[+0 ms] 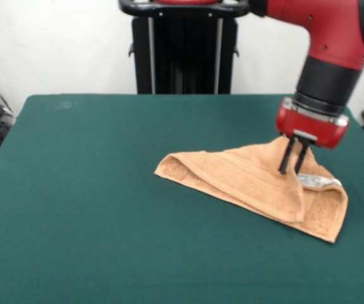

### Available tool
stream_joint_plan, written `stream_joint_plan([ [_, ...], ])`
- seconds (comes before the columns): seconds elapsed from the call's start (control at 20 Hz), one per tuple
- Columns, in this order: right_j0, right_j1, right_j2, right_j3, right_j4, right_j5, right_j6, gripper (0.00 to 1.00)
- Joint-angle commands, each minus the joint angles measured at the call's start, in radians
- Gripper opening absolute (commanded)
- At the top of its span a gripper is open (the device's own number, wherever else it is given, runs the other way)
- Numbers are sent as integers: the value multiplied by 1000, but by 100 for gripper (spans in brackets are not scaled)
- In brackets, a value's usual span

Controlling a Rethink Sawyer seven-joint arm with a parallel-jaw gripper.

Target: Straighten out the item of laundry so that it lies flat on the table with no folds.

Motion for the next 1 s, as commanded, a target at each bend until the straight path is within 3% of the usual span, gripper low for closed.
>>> stream_joint_plan([
  [0.05,-30,-47,158,145,-56,-33,141,0],
  [0.7,4,19,144,95,-27,-64,209,0],
  [1.0,5,-6,186,176,-8,-98,256,0],
])
